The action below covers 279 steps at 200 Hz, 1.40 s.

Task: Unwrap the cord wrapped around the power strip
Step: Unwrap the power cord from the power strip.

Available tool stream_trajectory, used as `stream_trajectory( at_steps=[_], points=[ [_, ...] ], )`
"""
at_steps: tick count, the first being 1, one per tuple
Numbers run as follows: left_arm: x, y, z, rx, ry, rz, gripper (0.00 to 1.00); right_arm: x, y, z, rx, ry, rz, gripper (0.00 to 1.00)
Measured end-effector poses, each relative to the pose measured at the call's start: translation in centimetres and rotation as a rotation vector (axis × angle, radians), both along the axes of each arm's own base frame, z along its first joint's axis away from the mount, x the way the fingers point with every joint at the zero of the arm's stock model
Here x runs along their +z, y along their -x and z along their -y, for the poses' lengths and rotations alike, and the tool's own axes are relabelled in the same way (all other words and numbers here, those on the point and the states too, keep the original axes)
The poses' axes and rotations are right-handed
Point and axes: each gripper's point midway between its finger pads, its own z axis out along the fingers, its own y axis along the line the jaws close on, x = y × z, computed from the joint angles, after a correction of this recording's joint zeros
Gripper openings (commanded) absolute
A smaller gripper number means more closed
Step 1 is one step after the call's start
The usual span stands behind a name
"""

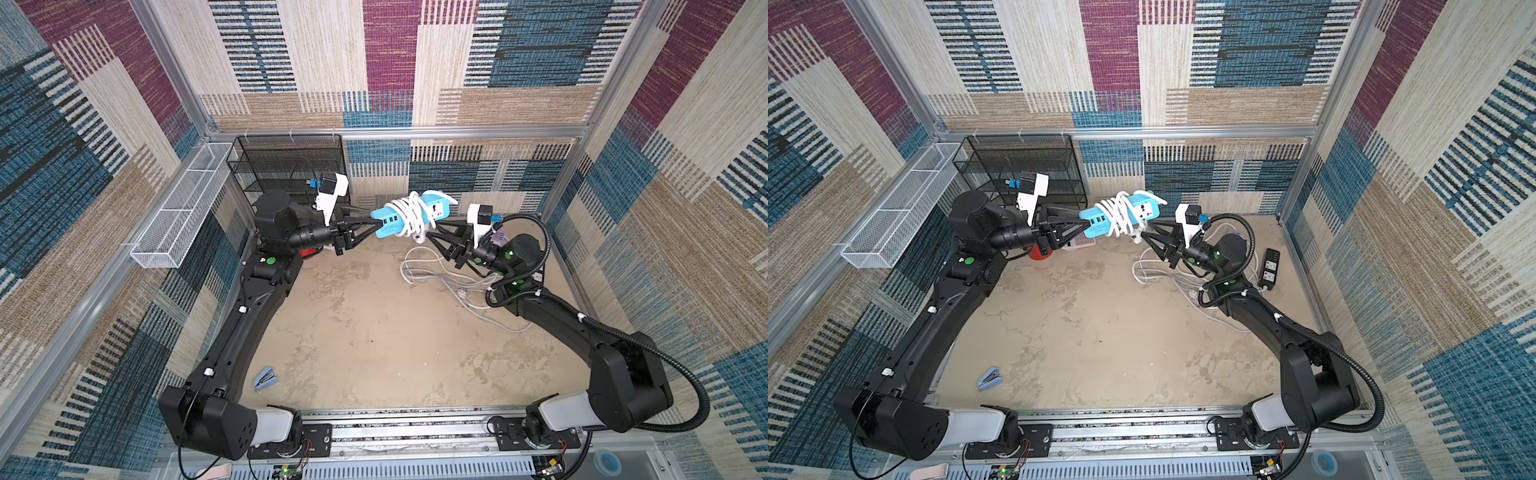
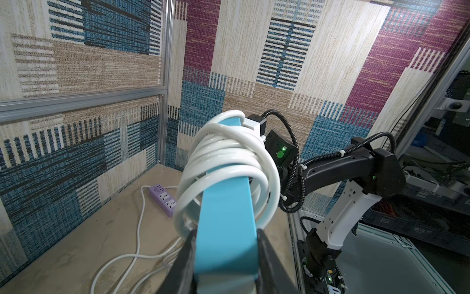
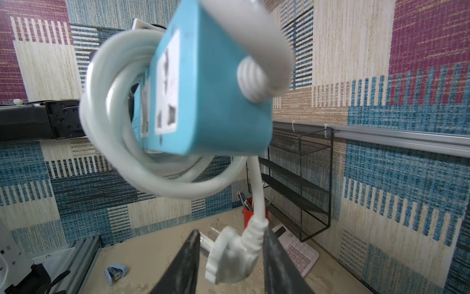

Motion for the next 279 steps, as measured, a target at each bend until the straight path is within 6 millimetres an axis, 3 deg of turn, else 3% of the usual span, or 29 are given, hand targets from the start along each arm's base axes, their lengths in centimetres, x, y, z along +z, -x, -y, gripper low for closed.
stream_trajectory(
  at_steps=[75, 143, 167, 212, 249, 279],
  points=[
    [0.8, 0.4, 0.3, -0.051, 0.037, -0.004, 0.0, 1.1, -1.0, -1.4, 0.045, -0.024, 0.012, 0.43],
    [1.3, 1.2, 0.3, -0.083, 0.041, 0.016, 0.0, 1.8, -1.7, -1.2, 0.025, -0.031, 0.027, 0.44],
    [1.4, 1.3, 0.3, -0.088, 0.042, 0.02, 0.0, 2.0, -2.1, -1.1, 0.021, -0.034, 0.033, 0.34],
    [1.3, 1.2, 0.4, -0.099, 0.054, 0.004, 0.0, 1.7, -2.7, -1.4, 0.033, -0.042, 0.02, 0.31],
    [1.4, 1.5, 0.4, -0.121, 0.06, 0.01, 0.0, 2.3, -2.6, -1.6, 0.049, -0.053, 0.027, 0.0],
    [1.5, 1.5, 0.4, -0.123, 0.061, 0.014, 0.0, 2.6, -2.3, -1.6, 0.05, -0.055, 0.032, 0.0]
  ],
)
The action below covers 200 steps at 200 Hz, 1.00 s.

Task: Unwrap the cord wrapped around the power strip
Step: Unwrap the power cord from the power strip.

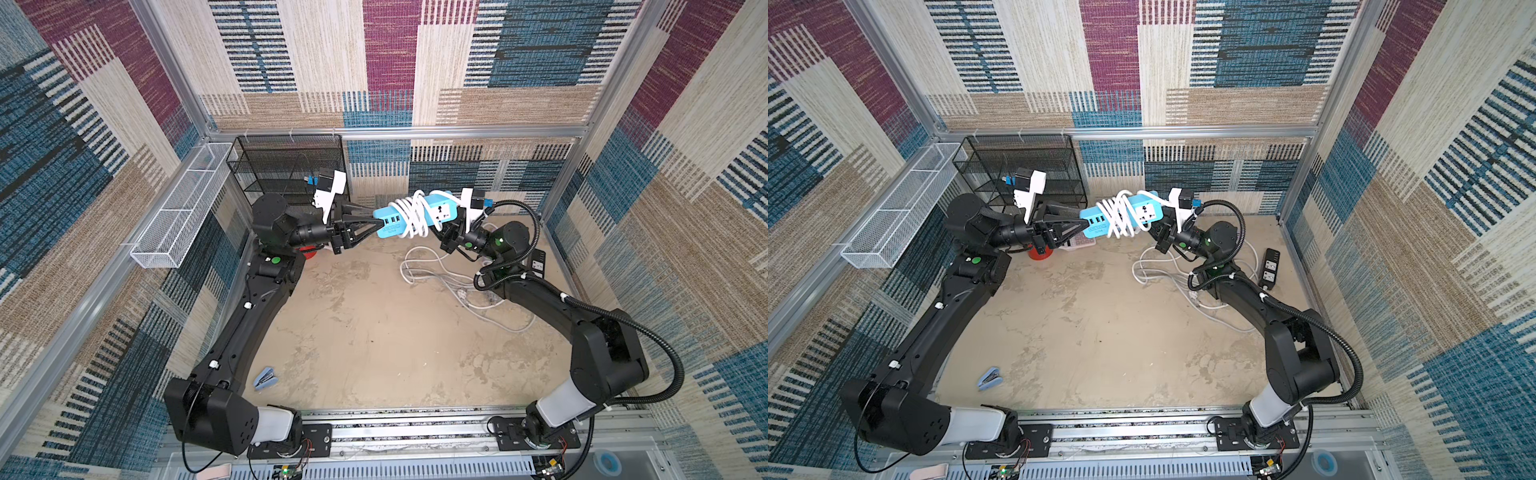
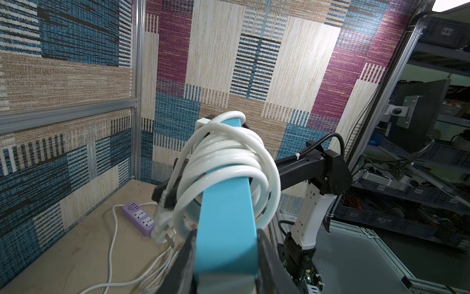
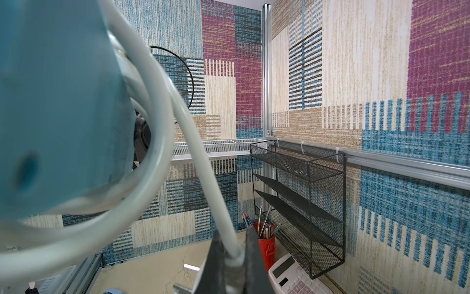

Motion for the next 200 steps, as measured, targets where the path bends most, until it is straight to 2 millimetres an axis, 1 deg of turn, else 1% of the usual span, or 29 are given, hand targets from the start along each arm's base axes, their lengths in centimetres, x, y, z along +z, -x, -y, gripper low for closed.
stream_trajectory(
  at_steps=[21, 40, 67, 92, 111, 123, 154, 182, 200],
  points=[
    [0.0, 0.0, 0.0, 0.0, 0.0, 0.0, 0.0, 0.5, 0.4, 0.2, -0.008, 0.001, 0.013, 0.0],
    [0.0, 0.1, 0.0, -0.002, -0.001, 0.001, 0.0, 1.0, 0.4, 1.0, -0.039, 0.004, 0.026, 0.0],
    [-0.3, 0.2, 0.5, -0.016, -0.007, -0.01, 0.0, 2.2, -0.2, 3.7, -0.118, 0.014, 0.054, 0.0],
    [-1.2, 0.0, 1.3, -0.036, -0.022, -0.034, 0.0, 4.2, -0.6, 5.2, -0.179, 0.032, 0.096, 0.0],
    [-1.8, -0.2, 1.7, -0.044, -0.034, -0.054, 0.0, 6.0, -0.3, 5.8, -0.221, 0.046, 0.14, 0.0],
    [-2.2, -0.4, 1.9, -0.045, -0.04, -0.063, 0.0, 6.6, -0.1, 6.1, -0.243, 0.058, 0.161, 0.0],
    [-2.8, -0.6, 2.0, -0.038, -0.063, -0.072, 0.0, 7.2, 0.3, 7.2, -0.312, 0.097, 0.182, 0.0],
    [-3.3, -1.0, 1.8, -0.003, -0.091, -0.06, 0.0, 7.9, 1.1, 8.1, -0.374, 0.13, 0.212, 0.0],
    [-3.7, -1.2, 1.7, 0.019, -0.11, -0.052, 0.0, 7.9, 1.3, 8.6, -0.416, 0.158, 0.219, 0.0]
  ],
)
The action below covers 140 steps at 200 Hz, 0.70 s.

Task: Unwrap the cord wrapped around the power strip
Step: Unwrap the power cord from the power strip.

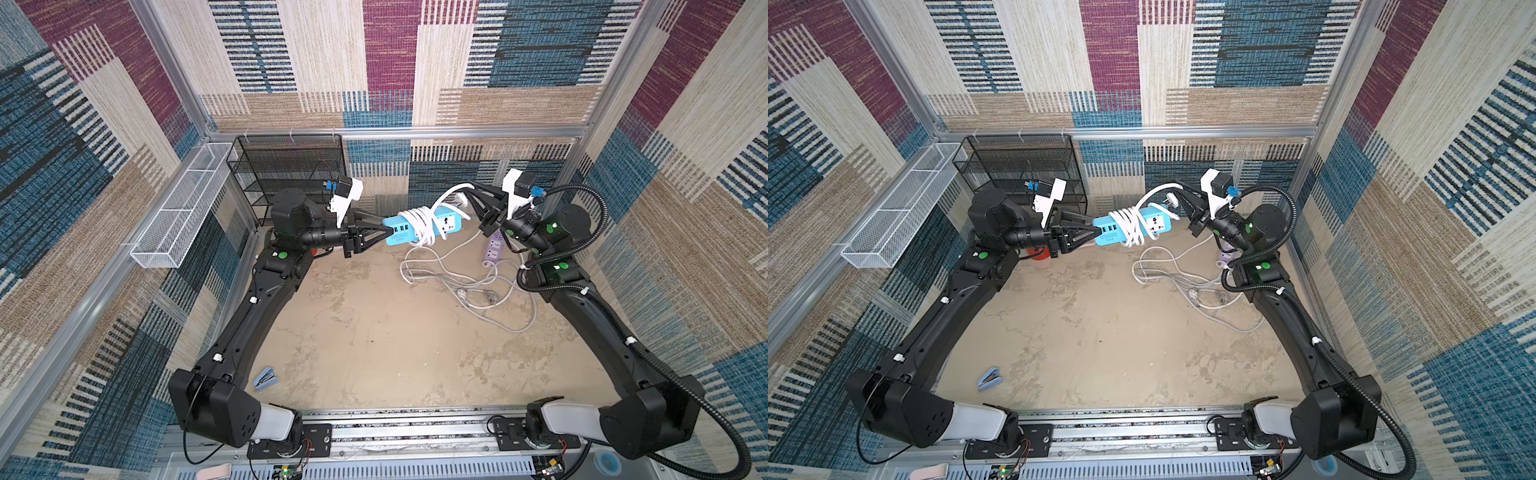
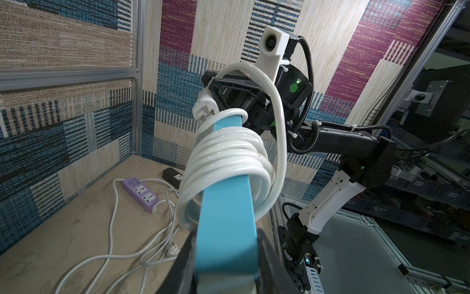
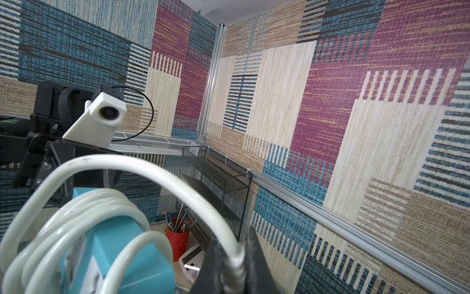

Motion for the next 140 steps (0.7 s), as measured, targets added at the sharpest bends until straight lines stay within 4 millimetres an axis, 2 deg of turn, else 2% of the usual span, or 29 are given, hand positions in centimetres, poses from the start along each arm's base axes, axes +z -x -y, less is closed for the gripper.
stream_trajectory(
  at_steps=[54, 81, 110, 140],
  points=[
    [-1.0, -1.9, -1.2, 0.153, -0.055, 0.017, 0.0, -0.6, 1.6, 1.6, -0.114, 0.052, 0.006, 0.0],
    [-0.8, -2.4, -1.9, 0.229, -0.077, 0.051, 0.0, -1.3, 1.9, 2.1, -0.142, 0.064, -0.009, 0.0],
    [-0.5, -2.7, -2.7, 0.306, -0.084, 0.075, 0.0, -2.5, 2.3, 2.1, -0.136, 0.064, -0.037, 0.0],
    [-0.8, -3.2, -3.2, 0.358, -0.081, 0.083, 0.0, -5.1, 3.1, 0.9, -0.074, 0.057, -0.113, 0.0]
  ],
)
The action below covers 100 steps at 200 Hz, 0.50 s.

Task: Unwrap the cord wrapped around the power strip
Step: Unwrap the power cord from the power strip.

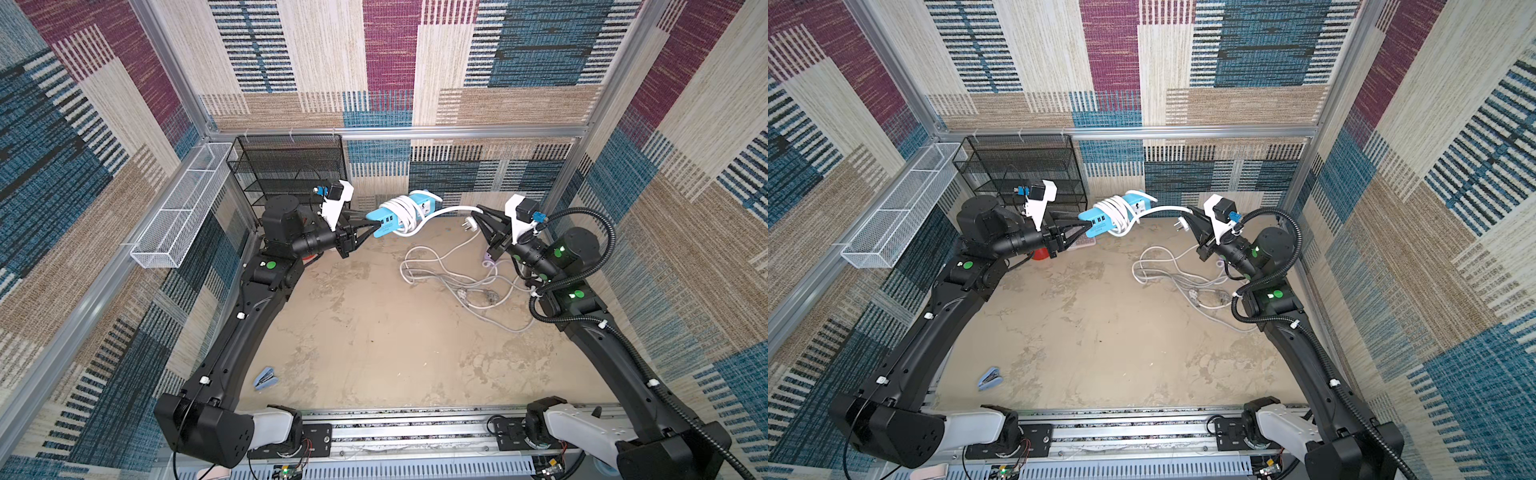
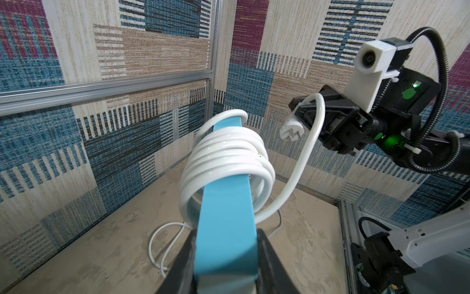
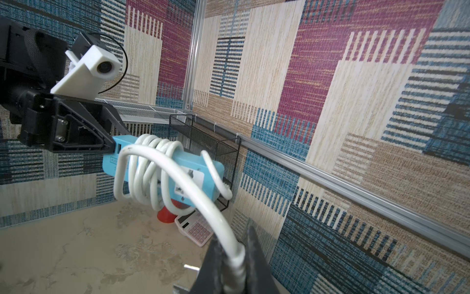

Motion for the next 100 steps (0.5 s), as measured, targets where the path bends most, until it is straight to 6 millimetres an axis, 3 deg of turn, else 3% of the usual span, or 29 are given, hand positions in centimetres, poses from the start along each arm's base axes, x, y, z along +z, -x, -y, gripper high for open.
stream_trajectory(
  at_steps=[54, 100],
  points=[
    [1.0, -0.5, -0.6, 0.055, 0.042, 0.049, 0.0, -5.8, 1.6, -3.5, 0.11, 0.003, -0.147, 0.0],
    [2.4, -0.3, -0.3, 0.037, 0.117, 0.05, 0.0, -11.6, 0.7, -5.2, 0.139, 0.02, -0.286, 0.0]
  ],
)
